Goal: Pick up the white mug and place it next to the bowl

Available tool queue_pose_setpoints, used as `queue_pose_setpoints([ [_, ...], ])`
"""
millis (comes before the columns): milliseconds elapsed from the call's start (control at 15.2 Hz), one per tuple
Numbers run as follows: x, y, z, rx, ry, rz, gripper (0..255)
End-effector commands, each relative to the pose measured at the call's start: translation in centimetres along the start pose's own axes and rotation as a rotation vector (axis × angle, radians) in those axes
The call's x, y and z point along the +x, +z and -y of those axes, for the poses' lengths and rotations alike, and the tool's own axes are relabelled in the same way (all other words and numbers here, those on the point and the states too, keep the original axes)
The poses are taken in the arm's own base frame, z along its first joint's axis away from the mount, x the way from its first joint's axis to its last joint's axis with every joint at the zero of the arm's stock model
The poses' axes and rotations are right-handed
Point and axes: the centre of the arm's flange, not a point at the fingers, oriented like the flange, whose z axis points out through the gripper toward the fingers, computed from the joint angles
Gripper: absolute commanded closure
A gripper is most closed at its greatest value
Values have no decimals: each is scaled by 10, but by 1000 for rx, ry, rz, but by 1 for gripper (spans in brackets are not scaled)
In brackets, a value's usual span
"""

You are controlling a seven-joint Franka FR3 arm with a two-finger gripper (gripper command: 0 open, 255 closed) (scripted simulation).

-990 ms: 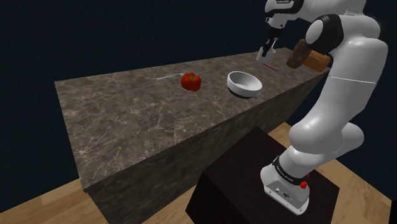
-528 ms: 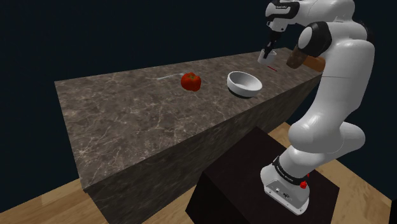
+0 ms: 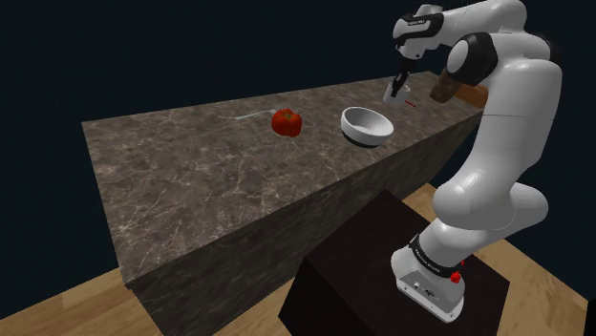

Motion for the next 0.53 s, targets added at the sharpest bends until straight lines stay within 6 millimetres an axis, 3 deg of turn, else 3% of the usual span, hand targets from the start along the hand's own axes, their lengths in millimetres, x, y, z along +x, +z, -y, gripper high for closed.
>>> queue_pose_setpoints([
  [0, 1, 10, 1, -1, 0, 0, 255],
  [462, 2, 47, 3, -1, 0, 0, 255],
])
